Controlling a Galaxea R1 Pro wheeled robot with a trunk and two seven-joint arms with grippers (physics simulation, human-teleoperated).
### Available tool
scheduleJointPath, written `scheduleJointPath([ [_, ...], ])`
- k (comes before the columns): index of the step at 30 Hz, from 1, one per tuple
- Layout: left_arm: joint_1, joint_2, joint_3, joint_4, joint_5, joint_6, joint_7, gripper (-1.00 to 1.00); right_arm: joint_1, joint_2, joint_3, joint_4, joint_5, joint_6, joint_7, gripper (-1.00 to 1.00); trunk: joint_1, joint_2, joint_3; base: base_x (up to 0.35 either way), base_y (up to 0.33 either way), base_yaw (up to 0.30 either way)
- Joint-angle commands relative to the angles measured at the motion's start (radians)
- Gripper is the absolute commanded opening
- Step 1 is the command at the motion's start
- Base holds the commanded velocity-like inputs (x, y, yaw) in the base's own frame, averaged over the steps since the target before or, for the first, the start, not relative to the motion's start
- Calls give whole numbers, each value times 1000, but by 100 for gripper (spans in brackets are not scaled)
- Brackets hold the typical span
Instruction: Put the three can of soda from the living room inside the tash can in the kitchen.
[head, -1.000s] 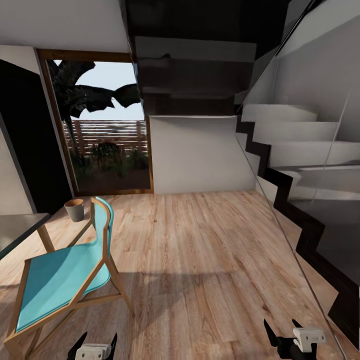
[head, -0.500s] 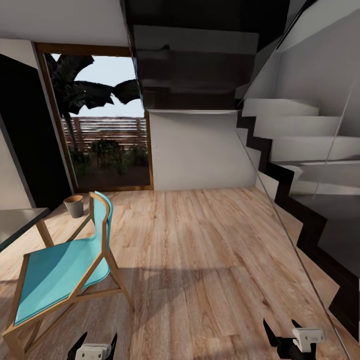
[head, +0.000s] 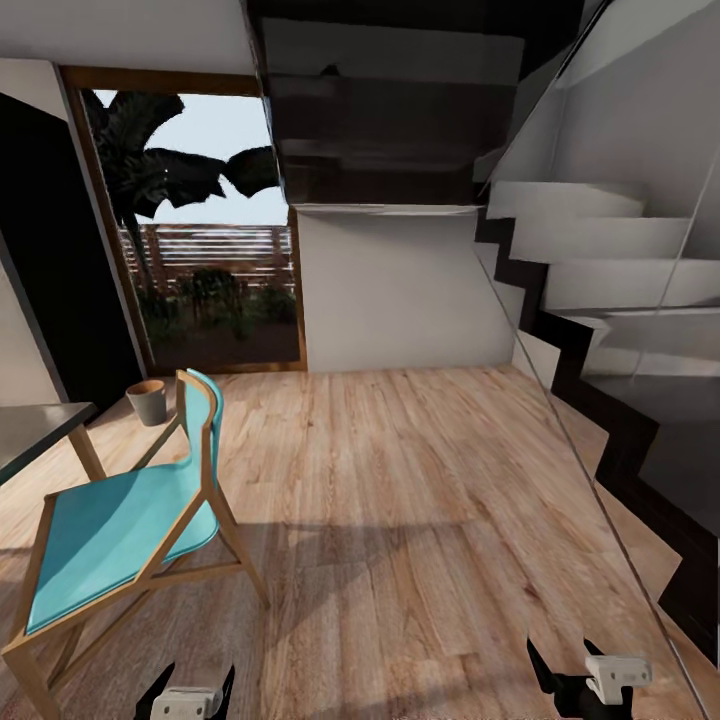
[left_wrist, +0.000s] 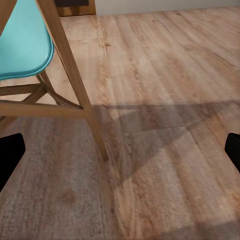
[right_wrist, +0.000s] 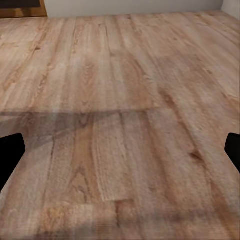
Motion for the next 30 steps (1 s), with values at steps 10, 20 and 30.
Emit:
scheduleJointPath([
  [10, 0, 0, 0, 1, 0, 0, 1, 100, 0, 0, 1, 0, 0, 0, 1, 100, 38, -70, -47, 0, 0, 0],
  [20, 0, 0, 0, 3, -1, 0, 2, 100, 0, 0, 1, 0, 2, -1, 1, 100, 77, -140, -93, 0, 0, 0],
  [30, 0, 0, 0, 1, -1, -1, 3, 100, 0, 1, 2, 0, 3, -3, 1, 100, 96, -175, -114, 0, 0, 0],
])
